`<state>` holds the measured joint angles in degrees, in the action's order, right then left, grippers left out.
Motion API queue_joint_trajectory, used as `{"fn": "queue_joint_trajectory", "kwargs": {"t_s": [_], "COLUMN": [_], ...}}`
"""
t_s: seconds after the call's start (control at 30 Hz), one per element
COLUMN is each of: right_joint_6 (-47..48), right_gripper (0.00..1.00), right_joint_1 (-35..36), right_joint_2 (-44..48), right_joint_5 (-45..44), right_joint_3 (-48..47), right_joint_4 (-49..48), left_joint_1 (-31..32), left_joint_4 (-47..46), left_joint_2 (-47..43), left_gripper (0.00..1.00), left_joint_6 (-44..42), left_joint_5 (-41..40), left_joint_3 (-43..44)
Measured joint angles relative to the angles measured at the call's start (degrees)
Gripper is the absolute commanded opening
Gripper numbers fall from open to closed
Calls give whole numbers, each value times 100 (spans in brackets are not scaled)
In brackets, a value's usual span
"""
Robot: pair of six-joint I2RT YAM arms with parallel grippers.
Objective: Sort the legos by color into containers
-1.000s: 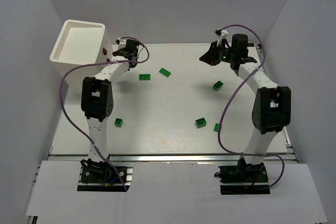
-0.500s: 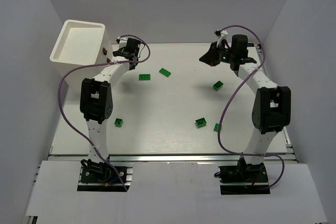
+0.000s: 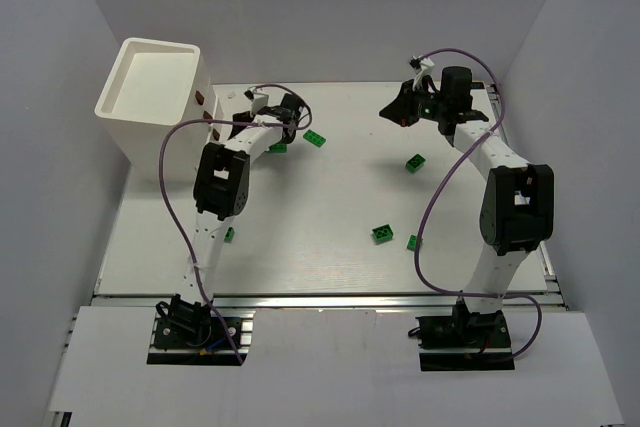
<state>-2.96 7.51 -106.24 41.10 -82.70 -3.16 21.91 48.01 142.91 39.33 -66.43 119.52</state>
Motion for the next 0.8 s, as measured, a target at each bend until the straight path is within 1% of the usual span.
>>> {"fn": "queue_joint_trajectory", "kwargs": {"t_s": [0.07,0.27,0.43,0.63,0.67,0.7,0.77,0.8], "right_joint_6": [2,33,59,151,168,179,188,188], "right_gripper": [0,0,0,0,0,0,0,0], "right_joint_1": [-4,-70,-166,-232,-240,-245,-251,-258], "right_joint_2": [0,-11,-116,-214,-214,-214,-214,-214], "right_joint_5": [0,0,-24,-66,-70,-76,-87,-87], "right_joint_3": [0,-2,-131,-348,-361,-378,-378,-378], "right_joint_4": [2,20,131,374,398,437,470,481], "left_joint_1": [31,-28,-90,-179,-188,-203,-232,-243], "left_joint_4": [-28,-223,-400,-605,-634,-667,-717,-739], "left_joint_2": [-2,-7,-7,-7,-7,-7,-7,-7], "left_gripper": [86,88,90,89,88,83,77,71], "left_joint_6": [79,129,146,166,166,164,177,181], "left_joint_5": [-219,-715,-918,-984,-984,-981,-977,-968], "left_joint_3": [-11,-26,-155,-205,-208,-208,-208,-208]}}
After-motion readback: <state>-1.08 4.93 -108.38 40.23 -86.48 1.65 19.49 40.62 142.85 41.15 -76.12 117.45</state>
